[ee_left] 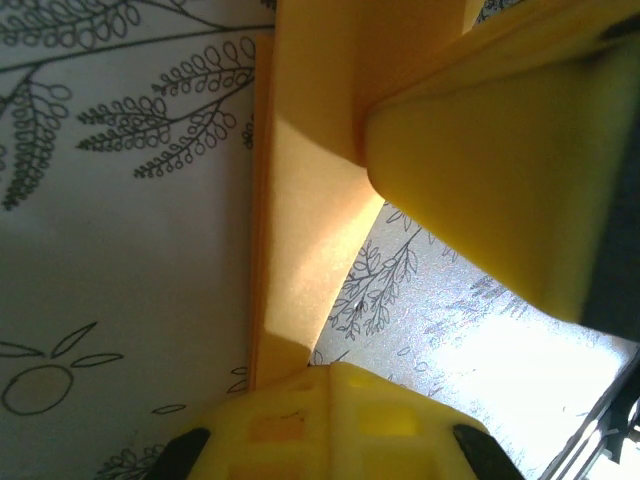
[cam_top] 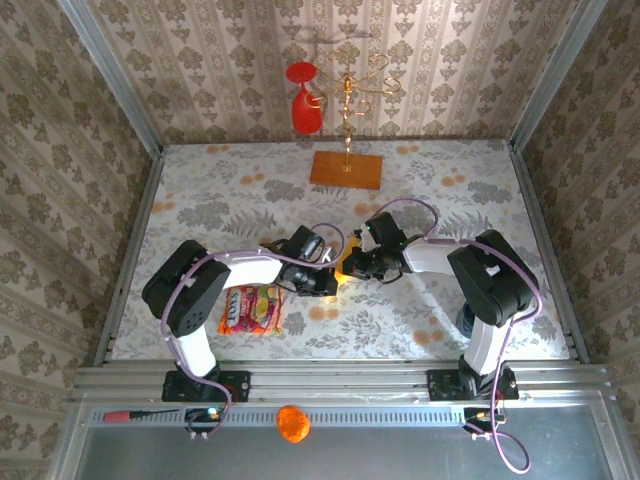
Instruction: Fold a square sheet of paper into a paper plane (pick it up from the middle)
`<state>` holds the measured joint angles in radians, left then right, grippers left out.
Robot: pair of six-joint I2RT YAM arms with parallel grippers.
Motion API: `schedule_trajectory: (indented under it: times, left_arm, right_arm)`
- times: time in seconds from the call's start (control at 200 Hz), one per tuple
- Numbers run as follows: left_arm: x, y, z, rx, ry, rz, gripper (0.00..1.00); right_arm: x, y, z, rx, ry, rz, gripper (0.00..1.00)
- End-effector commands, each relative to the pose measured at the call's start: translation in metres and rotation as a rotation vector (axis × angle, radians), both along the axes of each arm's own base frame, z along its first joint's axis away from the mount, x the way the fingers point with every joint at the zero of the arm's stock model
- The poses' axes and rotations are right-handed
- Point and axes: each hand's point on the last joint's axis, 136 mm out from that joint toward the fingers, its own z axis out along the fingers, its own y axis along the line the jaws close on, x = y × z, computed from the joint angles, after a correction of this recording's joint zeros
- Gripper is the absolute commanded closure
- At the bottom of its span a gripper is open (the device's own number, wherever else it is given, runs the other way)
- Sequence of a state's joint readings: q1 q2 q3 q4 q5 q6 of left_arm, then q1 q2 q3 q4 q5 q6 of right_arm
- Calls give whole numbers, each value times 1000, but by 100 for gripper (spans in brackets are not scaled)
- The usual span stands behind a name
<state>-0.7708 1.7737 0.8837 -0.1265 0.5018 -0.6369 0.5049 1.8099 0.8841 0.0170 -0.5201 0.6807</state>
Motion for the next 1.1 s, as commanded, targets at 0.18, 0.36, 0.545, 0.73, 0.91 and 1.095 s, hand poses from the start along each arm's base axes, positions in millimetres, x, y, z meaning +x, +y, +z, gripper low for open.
schedule_trajectory:
  times: [0.18, 0.36, 0.545, 0.73, 0.91, 1.095]
  left_arm:
    - [12, 1, 19, 2, -49, 44, 99]
    - [29, -5, 35, -9, -97, 50, 99]
    - [24, -7, 11, 14, -30, 43, 99]
    - [14, -2, -3, 56, 15, 38, 99]
    - [0, 13, -22, 160, 68, 30, 99]
    - [-9, 25, -27, 199, 74, 26, 100]
  right_arm:
    - [-7, -10, -23, -84, 66, -5, 100]
    - [-10, -10, -25, -89, 72, 4, 100]
    - [-9, -9, -24, -82, 72, 2, 100]
    - [-5, -11, -22, -85, 63, -8, 100]
    - [9, -22, -18, -95, 12, -43, 100]
    - [48, -59, -15, -37, 8, -169, 100]
